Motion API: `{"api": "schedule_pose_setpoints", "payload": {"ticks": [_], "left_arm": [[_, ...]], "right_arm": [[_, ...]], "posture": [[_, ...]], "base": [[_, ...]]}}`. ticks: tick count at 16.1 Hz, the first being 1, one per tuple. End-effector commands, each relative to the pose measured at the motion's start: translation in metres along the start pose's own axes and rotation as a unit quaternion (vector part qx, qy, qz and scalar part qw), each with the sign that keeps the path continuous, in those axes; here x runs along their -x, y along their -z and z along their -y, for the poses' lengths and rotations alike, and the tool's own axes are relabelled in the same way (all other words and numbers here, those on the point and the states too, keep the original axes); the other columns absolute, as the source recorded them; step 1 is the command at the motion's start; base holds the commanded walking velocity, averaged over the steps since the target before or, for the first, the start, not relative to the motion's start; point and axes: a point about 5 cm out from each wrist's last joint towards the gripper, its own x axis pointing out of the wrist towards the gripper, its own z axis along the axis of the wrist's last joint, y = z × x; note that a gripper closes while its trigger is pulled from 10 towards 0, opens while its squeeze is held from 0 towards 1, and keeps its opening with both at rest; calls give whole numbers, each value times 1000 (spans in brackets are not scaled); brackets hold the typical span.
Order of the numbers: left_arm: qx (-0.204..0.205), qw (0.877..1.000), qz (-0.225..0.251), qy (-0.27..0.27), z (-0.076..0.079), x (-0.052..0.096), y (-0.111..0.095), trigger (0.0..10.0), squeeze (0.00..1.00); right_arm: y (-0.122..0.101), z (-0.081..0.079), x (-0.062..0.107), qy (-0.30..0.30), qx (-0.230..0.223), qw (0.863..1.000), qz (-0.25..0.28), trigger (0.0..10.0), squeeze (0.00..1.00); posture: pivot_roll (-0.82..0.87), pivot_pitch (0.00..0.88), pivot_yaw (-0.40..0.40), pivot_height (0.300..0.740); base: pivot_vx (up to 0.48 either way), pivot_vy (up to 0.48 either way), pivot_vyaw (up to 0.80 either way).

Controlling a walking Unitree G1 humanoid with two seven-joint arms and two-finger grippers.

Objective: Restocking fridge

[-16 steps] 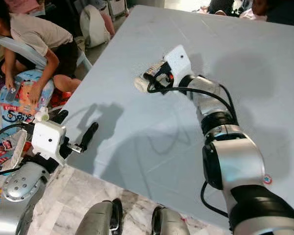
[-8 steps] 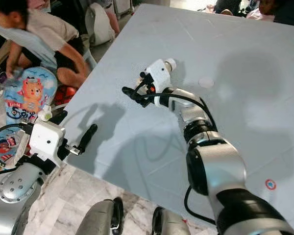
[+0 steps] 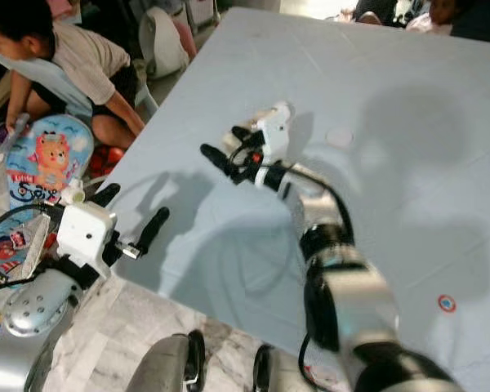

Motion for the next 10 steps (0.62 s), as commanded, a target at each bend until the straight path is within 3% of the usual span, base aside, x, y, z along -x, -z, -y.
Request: {"api": "schedule_pose_setpoints", "payload": {"ticks": [1,5,7,8,10], "left_arm": [[-5,1000,-6,6,0,0,3,10000,0],[-3,1000,-1,7,3,-5,4,10000,0],[-2,1000,1,6,4,-7,5,10000,0],[-1,1000,2,6,5,-8,5,10000,0],[2,1000,4,6,7,-11,6,10000,0]], "right_arm": [[7,-14,-4,-24,-25,999,0,10000,0],[-3,-62,-10,-69,-74,994,47,10000,0],[-8,-75,-6,-74,-72,993,51,10000,0],[-12,-76,-3,-70,-40,995,55,10000,0],[-25,-61,9,-39,98,993,55,10000,0]], "posture": [[184,201,47,740],[160,191,34,740],[151,186,28,740],[146,184,27,740],[129,179,23,740]], "base": [[0,0,0],[0,0,0],[0,0,0],[0,0,0],[0,0,0]]}}
